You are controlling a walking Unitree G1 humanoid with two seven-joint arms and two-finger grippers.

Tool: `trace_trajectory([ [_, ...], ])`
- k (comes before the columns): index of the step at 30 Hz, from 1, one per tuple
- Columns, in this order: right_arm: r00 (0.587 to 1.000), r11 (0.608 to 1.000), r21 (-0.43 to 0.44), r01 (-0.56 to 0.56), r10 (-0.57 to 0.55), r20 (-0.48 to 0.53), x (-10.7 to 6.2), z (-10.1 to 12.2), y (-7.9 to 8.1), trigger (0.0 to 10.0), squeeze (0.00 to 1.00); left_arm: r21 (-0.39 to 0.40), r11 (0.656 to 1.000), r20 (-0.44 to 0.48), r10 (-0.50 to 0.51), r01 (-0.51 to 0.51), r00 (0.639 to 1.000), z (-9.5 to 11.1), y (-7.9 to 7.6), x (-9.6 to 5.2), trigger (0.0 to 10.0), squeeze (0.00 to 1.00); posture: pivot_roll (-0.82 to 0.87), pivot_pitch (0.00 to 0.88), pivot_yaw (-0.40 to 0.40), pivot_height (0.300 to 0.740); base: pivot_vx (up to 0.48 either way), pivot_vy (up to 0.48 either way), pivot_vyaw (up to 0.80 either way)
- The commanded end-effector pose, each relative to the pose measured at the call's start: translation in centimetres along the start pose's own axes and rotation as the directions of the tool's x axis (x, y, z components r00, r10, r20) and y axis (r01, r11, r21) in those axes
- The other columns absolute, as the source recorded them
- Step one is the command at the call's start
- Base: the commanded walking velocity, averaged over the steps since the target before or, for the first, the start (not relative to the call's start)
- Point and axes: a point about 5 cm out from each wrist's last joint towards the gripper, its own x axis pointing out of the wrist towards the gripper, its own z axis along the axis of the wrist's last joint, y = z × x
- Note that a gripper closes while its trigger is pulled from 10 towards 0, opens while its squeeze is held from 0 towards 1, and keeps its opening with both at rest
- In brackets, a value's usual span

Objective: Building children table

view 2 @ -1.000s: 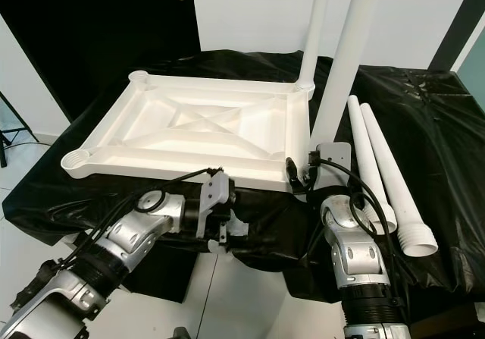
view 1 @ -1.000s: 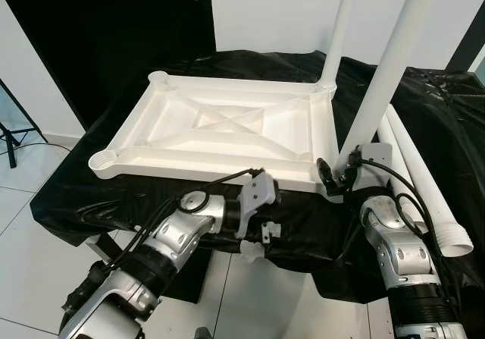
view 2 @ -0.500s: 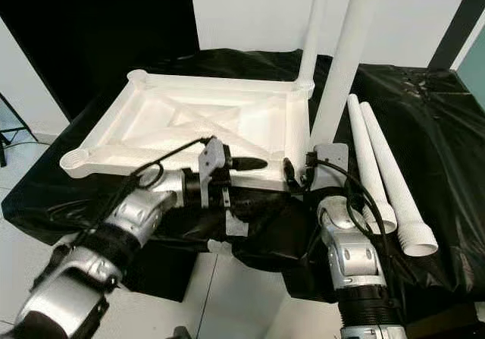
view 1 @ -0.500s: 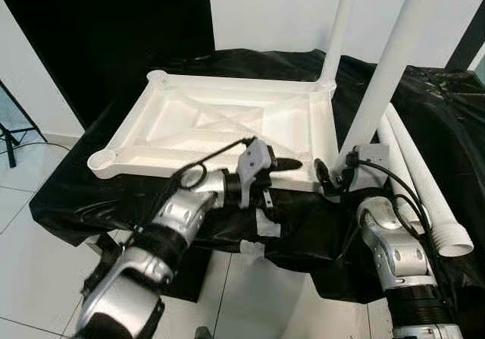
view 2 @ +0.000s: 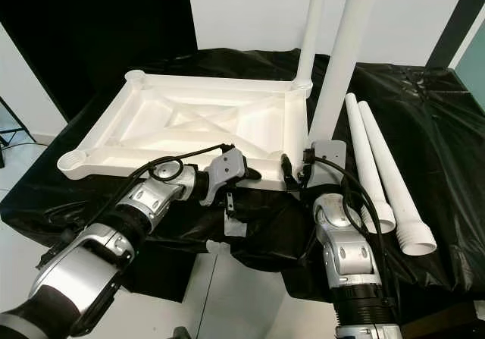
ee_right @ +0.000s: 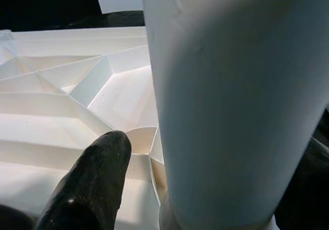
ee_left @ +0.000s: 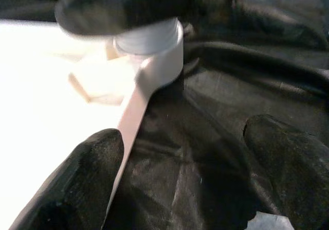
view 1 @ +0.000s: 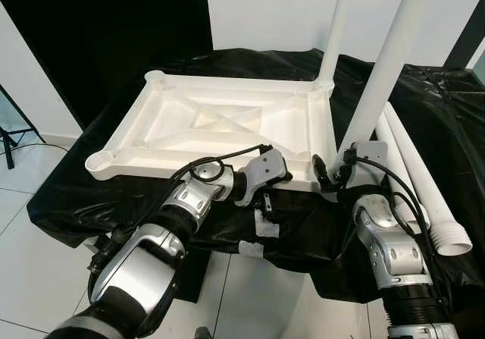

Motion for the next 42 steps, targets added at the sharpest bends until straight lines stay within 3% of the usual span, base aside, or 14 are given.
trace_trajectory([
  [1,1.0,1.0,0.012,-0.009,0.009,-0.003,-0.1,0.0,0.3,10.0,0.0,-0.02,0.895,-0.02,0.445,-0.445,0.895,-0.1,2.4,-0.4,10.0,0.0,-0.08,0.0,0.035,0.74,0.0,0.0,0.0],
  [6,1.0,1.0,0.014,-0.009,0.009,-0.002,-0.1,0.0,0.4,10.0,0.0,-0.037,0.89,-0.002,0.454,-0.454,0.891,0.2,2.6,-0.3,10.0,0.0,-0.08,0.0,0.035,0.74,0.0,0.0,0.0],
  [8,1.0,1.0,0.018,-0.012,0.012,-0.003,-0.2,0.0,0.6,10.0,0.0,-0.078,0.883,0.066,0.468,-0.463,0.881,1.3,3.0,-0.3,10.0,0.0,-0.08,0.0,0.035,0.74,0.0,0.0,0.0],
  [13,1.0,1.0,0.02,-0.015,0.015,-0.004,-0.2,-0.1,0.8,10.0,0.0,-0.107,0.881,0.114,0.471,-0.46,0.875,1.9,3.2,-0.4,10.0,0.0,-0.08,0.0,0.036,0.74,0.0,0.0,0.0],
  [15,1.0,1.0,0.02,-0.016,0.016,-0.004,-0.2,-0.1,0.8,10.0,0.0,-0.098,0.874,0.101,0.484,-0.476,0.869,1.9,3.3,-0.4,10.0,0.0,-0.08,0.0,0.036,0.74,0.0,0.0,0.0],
  [17,1.0,1.0,0.021,-0.017,0.017,-0.001,-0.1,0.0,0.9,10.0,0.0,-0.104,0.824,0.046,0.564,-0.557,0.825,1.3,3.7,-0.4,10.0,0.0,-0.08,0.0,0.039,0.74,0.0,0.0,0.0],
  [19,1.0,1.0,0.021,-0.017,0.017,-0.001,-0.1,0.0,0.9,10.0,0.0,-0.104,0.824,0.046,0.564,-0.557,0.825,1.3,3.7,-0.4,10.0,0.0,-0.08,0.0,0.039,0.74,0.0,0.0,0.0],
  [25,1.0,1.0,0.028,-0.013,0.013,0.003,-0.1,0.1,1.1,10.0,0.0,-0.097,0.719,-0.1,0.681,-0.689,0.725,-0.3,3.8,0.0,10.0,0.0,-0.08,0.0,0.04,0.74,0.0,0.0,0.0],
  [27,1.0,0.999,0.029,-0.014,0.014,0.003,-0.2,0.1,1.1,10.0,0.0,-0.101,0.704,-0.111,0.694,-0.703,0.711,-0.4,3.9,0.0,10.0,0.0,-0.08,0.0,0.04,0.74,0.0,0.0,0.0],
  [29,1.0,0.999,0.029,-0.014,0.014,0.003,-0.2,0.1,1.1,10.0,0.0,-0.101,0.704,-0.111,0.694,-0.703,0.711,-0.4,3.9,0.0,10.0,0.0,-0.08,0.0,0.04,0.74,0.0,0.0,0.0],
  [35,1.0,0.999,0.035,-0.022,0.022,0.002,-0.2,0.0,1.4,10.0,0.0,-0.12,0.657,-0.159,0.727,-0.745,0.667,-0.9,4.0,-0.1,10.0,0.0,-0.08,0.0,0.042,0.74,0.0,0.0,0.0],
  [42,1.0,0.999,0.035,-0.021,0.021,0.003,-0.2,0.1,1.4,10.0,0.0,-0.136,0.672,-0.196,0.702,-0.728,0.685,-1.5,3.5,0.4,10.0,0.0,-0.08,0.0,0.044,0.74,0.0,0.0,0.0],
])
